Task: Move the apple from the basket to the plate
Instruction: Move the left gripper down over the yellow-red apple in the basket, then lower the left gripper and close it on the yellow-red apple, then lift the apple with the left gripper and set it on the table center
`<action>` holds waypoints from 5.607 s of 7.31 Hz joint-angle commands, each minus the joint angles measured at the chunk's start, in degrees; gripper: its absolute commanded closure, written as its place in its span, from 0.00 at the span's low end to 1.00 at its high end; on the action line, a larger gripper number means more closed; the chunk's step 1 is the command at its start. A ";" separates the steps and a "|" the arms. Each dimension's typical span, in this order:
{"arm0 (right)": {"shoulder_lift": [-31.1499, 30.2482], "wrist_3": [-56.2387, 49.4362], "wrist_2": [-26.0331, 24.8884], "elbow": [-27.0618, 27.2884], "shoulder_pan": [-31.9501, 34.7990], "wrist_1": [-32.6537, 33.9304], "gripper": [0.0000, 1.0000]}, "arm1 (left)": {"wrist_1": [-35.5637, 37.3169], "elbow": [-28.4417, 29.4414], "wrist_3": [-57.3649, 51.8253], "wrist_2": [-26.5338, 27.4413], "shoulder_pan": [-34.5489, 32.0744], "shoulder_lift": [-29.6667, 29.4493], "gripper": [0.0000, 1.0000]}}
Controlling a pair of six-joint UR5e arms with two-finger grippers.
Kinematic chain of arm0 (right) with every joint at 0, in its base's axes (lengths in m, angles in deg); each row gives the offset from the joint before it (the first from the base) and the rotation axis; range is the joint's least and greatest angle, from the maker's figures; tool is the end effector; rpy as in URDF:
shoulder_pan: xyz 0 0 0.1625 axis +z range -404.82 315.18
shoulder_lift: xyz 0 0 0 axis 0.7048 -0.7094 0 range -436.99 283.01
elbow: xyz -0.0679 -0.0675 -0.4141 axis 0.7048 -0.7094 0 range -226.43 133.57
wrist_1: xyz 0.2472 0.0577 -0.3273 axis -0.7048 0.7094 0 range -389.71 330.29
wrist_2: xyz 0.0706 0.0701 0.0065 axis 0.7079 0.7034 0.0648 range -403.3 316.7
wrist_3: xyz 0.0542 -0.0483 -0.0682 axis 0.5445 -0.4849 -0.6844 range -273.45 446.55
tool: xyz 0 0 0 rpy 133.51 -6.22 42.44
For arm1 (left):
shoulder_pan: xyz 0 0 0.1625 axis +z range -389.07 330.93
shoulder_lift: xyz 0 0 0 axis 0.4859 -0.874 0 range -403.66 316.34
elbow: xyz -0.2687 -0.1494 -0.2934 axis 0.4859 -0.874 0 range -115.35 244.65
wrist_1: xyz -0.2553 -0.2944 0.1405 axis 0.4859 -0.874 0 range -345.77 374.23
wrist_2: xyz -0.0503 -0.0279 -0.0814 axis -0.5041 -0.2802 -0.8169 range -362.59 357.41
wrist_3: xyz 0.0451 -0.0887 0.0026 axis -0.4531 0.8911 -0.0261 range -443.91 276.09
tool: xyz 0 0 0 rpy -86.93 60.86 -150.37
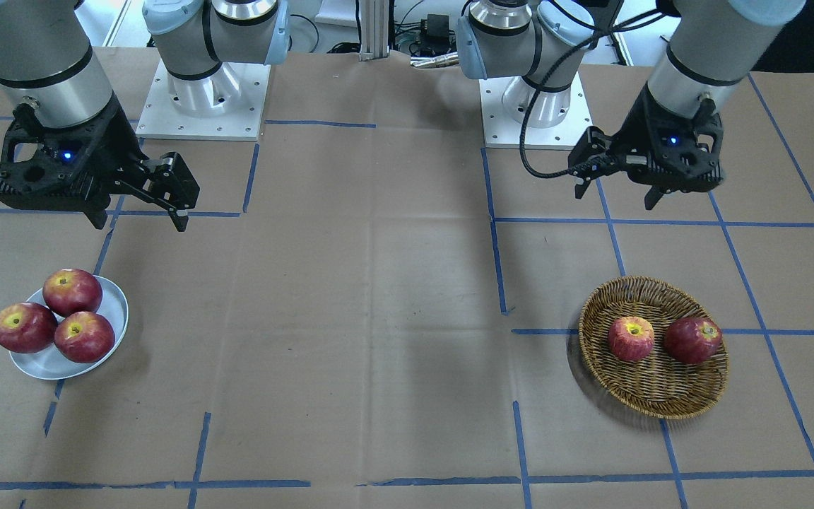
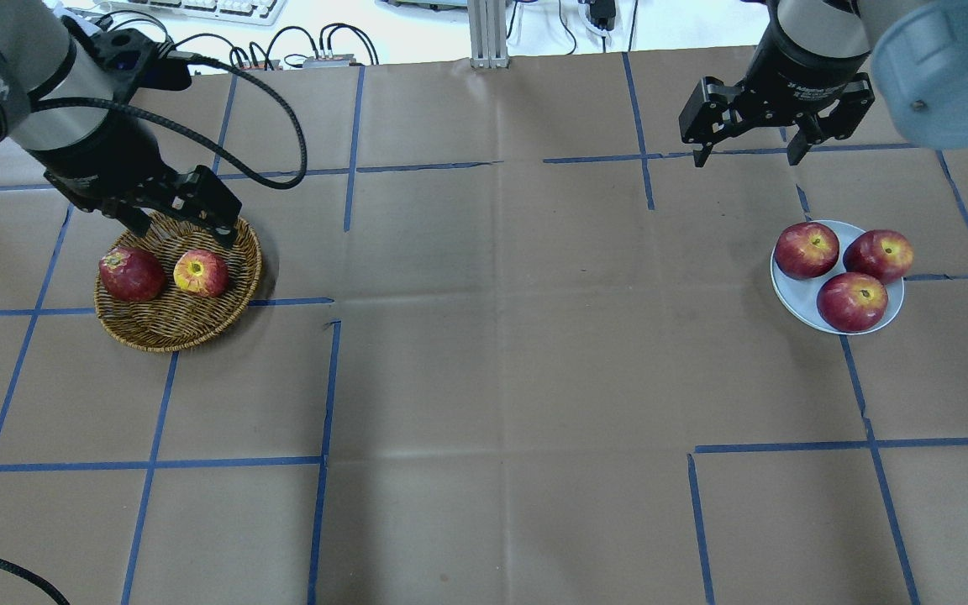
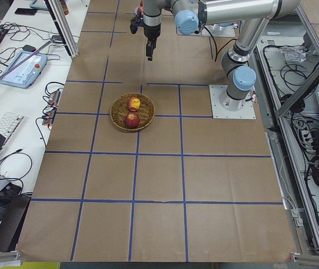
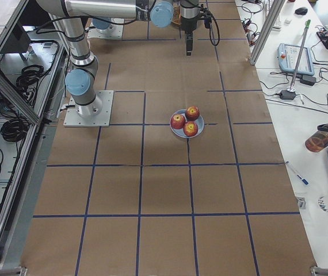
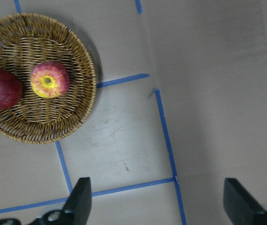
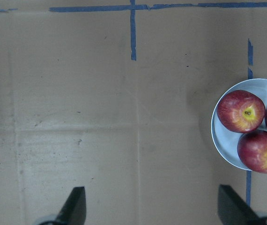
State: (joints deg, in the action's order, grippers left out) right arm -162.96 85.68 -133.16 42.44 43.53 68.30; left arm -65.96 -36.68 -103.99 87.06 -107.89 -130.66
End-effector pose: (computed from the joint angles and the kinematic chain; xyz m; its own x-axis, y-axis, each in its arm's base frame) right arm 0.1183 -0.5333 0.4762 -0.9999 0.0136 -0.0011 0.0136 0.9959 -0.0891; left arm -0.0405 -0.4851 0.4331 -0.9880 0.1547 -0.0031 0.1547 0.9876 -0.0263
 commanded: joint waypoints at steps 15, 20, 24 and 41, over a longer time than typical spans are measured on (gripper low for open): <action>-0.16 -0.19 0.29 -0.37 -0.01 -4.05 0.00 | 32.02 -6.33 -12.09 0.62 7.28 -26.55 0.24; -0.43 0.07 0.30 -0.37 -0.01 -6.60 0.00 | 20.65 -1.17 5.51 0.27 1.17 -19.01 0.38; -0.51 0.34 0.21 -0.46 -0.01 -6.60 0.00 | 19.61 2.10 35.30 0.53 -21.14 -22.22 0.40; -1.13 0.34 0.39 -1.87 -0.10 -13.19 0.00 | 22.75 8.16 46.63 0.26 -33.16 -26.76 0.01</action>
State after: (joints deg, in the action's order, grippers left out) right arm -164.27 86.02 -132.77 40.80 43.39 54.79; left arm -39.43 -29.64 -56.72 87.14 -141.88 -161.15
